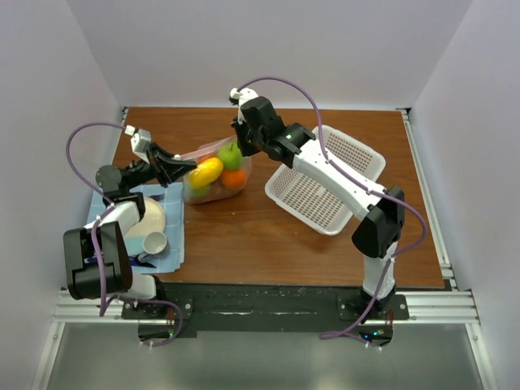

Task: Open the zip-top bag and remove the fake food

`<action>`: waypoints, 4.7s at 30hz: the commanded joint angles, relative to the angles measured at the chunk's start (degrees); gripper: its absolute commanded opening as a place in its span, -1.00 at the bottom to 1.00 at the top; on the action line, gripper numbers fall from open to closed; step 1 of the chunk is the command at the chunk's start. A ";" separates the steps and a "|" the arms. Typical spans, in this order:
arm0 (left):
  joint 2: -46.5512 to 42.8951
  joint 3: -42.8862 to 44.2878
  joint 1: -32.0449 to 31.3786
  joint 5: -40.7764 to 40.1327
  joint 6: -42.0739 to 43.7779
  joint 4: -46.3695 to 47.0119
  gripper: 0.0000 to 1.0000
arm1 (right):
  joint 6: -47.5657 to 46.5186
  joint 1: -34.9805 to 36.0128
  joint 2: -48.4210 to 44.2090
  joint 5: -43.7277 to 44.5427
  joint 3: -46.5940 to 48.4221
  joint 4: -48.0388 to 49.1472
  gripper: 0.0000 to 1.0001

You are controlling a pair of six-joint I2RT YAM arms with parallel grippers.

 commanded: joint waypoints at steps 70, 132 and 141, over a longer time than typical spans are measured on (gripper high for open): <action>-10.86 -2.81 1.53 13.21 -14.41 34.20 -0.11 | -24.42 2.43 -5.73 -41.01 5.45 2.99 -1.00; -9.45 -0.36 -0.14 15.31 -9.93 34.20 -0.88 | -27.49 7.00 -3.53 -33.72 2.20 8.53 -1.00; -6.81 2.20 2.23 15.22 -8.87 34.11 -0.90 | -28.82 5.68 -15.13 -30.37 -10.80 9.84 -1.00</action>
